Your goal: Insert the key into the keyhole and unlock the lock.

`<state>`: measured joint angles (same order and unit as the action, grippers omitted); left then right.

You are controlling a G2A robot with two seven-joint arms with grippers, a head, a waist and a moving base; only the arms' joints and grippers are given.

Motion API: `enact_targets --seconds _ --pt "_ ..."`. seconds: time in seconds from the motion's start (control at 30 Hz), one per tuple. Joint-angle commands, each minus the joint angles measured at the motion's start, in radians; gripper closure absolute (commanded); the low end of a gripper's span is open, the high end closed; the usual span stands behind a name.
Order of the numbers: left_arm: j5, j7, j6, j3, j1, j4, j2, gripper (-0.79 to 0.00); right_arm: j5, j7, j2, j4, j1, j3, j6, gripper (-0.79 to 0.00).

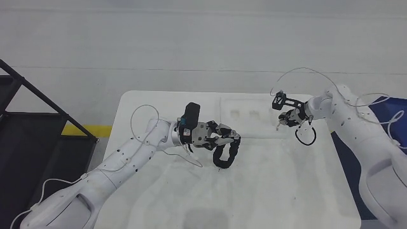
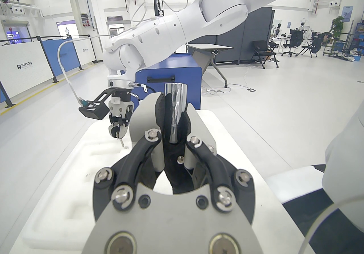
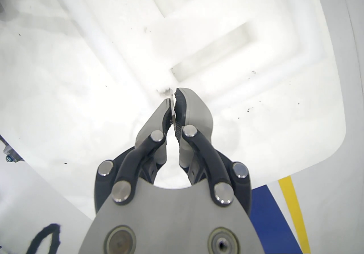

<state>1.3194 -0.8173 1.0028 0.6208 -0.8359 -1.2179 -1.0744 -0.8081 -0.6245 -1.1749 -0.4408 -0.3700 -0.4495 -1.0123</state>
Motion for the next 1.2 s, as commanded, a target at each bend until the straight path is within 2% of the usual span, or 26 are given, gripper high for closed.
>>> enact_targets --seconds 0.0,0.2,0.4,0.57,0.77,0.87,0.97,1.17 --pt "0.000 0.000 0.000 0.000 0.000 0.000 0.000 0.000 0.029 -0.012 0.010 -0.013 0.001 -0.013 0.000 0.000" --pt "0.000 0.000 0.000 0.000 0.000 0.000 0.000 0.000 0.228 -0.185 0.050 -0.095 -0.007 -0.059 0.001 0.000" --pt "0.000 0.000 0.000 0.000 0.000 0.000 0.000 0.000 0.381 -0.294 0.120 -0.274 -0.046 -0.069 0.111 0.000" --pt "0.000 0.000 0.000 0.000 0.000 0.000 0.000 0.000 0.547 -0.461 0.237 -0.614 -0.129 -0.127 0.277 0.000" --pt "0.000 0.000 0.000 0.000 0.000 0.000 0.000 0.000 0.615 -0.638 0.399 -1.007 -0.300 -0.329 0.456 0.000" --pt "0.000 0.000 0.000 0.000 0.000 0.000 0.000 0.000 0.633 -0.662 0.460 -1.163 -0.412 -0.455 0.525 0.000" --pt "0.000 0.000 0.000 0.000 0.000 0.000 0.000 0.000 0.675 -0.632 0.506 -1.284 -0.530 -0.579 0.572 0.000" --pt "0.000 0.000 0.000 0.000 0.000 0.000 0.000 0.000 0.764 -0.507 0.558 -1.405 -0.748 -0.784 0.614 0.000"
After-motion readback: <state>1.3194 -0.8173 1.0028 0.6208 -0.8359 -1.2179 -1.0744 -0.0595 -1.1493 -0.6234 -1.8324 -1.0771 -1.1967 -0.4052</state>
